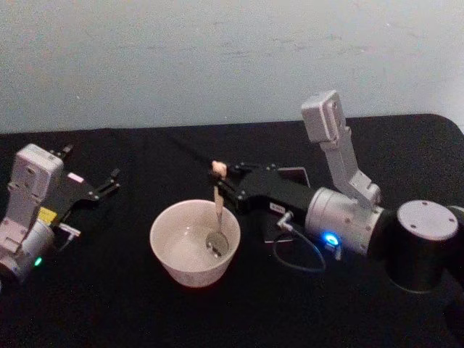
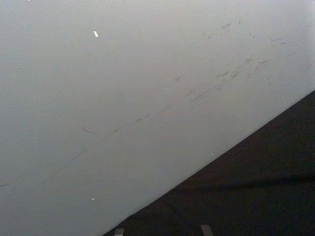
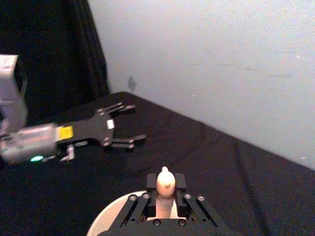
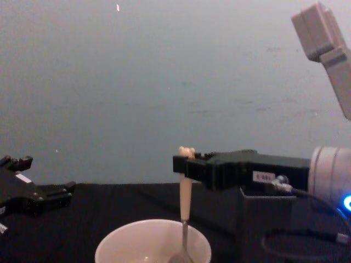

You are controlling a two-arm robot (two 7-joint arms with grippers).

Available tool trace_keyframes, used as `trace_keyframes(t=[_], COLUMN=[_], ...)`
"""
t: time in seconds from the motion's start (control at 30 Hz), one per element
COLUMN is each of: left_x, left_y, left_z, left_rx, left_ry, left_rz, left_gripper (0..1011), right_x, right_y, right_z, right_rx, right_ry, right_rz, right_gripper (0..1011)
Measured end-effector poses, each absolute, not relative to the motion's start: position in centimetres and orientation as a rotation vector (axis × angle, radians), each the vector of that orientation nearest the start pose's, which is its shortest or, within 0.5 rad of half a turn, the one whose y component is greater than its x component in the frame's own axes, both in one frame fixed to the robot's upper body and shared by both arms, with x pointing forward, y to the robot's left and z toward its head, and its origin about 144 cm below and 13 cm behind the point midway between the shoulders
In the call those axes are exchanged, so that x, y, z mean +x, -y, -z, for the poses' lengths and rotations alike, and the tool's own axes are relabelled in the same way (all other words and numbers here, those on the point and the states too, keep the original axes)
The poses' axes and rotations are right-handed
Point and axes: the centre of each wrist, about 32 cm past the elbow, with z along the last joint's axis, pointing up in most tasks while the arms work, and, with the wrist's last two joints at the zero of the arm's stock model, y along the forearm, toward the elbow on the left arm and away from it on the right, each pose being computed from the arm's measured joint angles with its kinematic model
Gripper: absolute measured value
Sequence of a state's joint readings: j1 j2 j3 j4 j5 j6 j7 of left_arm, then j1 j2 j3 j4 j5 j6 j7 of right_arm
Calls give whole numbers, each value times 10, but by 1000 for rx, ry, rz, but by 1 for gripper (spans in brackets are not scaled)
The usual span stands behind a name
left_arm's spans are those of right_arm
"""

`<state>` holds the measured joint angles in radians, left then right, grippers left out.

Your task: Pick up the stirring spoon with one hand, stir inside the cup, then place it back in its original position.

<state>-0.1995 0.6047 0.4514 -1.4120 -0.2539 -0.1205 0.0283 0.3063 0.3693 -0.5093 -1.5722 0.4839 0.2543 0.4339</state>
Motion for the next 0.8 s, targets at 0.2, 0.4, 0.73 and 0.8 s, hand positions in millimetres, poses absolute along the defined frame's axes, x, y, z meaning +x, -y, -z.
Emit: trace_keyframes(t=[0.2,0.4,0.73,0.8], left_x=[489,489,489,489], left_y=[-310,-310,-310,-310], left_z=[-1140,-1140,-1140,-1140], left_rx=[304,304,304,304], left_ry=[285,285,285,285], left_rz=[-1248,-1248,-1248,-1248], left_gripper=[1001,1001,1001,1001], right_x=[495,496,502,503], right_y=[188,184,182,182], right_z=[-1203,-1205,-1211,-1213], right_rx=[-106,-81,-51,-44], right_ry=[-152,-181,-199,-201], right_rz=[626,648,687,694], right_gripper=[213,213,213,213])
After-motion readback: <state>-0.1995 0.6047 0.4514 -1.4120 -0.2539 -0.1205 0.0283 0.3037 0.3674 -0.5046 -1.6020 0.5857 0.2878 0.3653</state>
